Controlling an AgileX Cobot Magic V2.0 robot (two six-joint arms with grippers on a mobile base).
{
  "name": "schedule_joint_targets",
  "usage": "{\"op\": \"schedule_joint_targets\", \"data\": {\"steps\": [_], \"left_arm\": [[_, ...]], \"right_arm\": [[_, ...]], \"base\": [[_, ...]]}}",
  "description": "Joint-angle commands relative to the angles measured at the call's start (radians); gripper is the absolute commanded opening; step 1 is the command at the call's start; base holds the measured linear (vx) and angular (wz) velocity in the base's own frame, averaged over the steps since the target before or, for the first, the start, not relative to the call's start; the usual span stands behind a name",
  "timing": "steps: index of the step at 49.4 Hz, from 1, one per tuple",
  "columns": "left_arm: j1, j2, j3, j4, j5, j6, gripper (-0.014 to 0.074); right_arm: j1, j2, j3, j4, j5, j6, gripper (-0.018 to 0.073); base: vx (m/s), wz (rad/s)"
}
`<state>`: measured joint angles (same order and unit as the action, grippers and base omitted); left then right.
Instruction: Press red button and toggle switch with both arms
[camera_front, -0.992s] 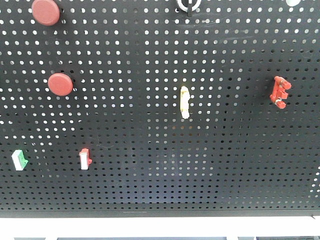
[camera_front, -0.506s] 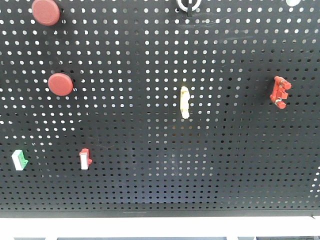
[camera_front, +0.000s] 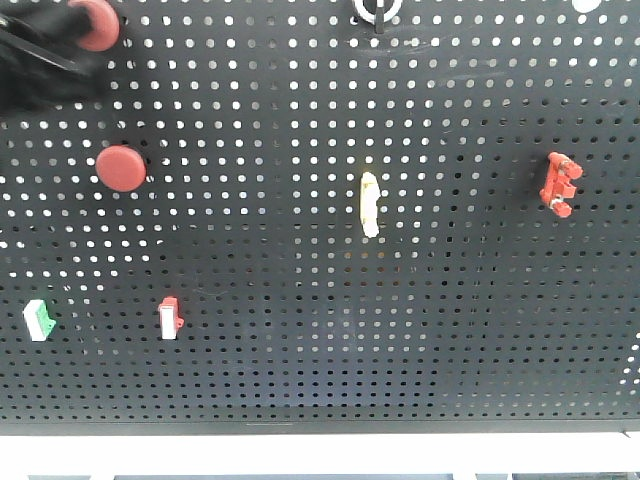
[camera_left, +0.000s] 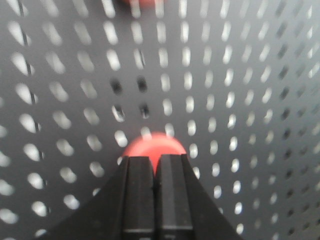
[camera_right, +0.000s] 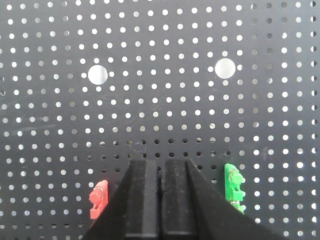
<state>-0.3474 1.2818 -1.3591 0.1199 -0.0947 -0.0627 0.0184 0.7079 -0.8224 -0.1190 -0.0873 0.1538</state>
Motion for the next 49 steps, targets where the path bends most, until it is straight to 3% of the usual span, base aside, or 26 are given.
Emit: {"op": "schedule_joint_targets", "data": {"steps": [1,18,32,40,49], "left_arm": [[-0.002,0.000,-0.036,-0.010,-0.079,-0.009,0.0002],[-0.004,-0.031,-0.031,-0.010,-0.070,-0.009,0.0002],[-0.004,-0.215,0.043,-0.010,0.137,-0.007,0.0002],[-0.003,-0.353,0.166,-0.010,0.144,-0.007,0.0002],[-0.003,-0.512,0.299,-0.010,0.144,-0.008,0.0002]], "right_arm": [[-0.001,0.005,-0.031,-0.003,-0.075,0.003,-0.0003],[-0.001,0.005,-0.031,-0.003,-0.078,0.003,-0.0003],[-0.001,0.005,-0.031,-0.003,-0.077,-0.003,-0.0003],[-0.001,0.005,-0.031,-0.006,-0.070,-0.004,-0.0003],[0.061,0.037,-0.034,-0.145,-0.133,-0.017,-0.0003]], "base": [[0.00,0.00],[0.00,0.00],[0.00,0.00],[0.00,0.00],[0.00,0.00]]}}
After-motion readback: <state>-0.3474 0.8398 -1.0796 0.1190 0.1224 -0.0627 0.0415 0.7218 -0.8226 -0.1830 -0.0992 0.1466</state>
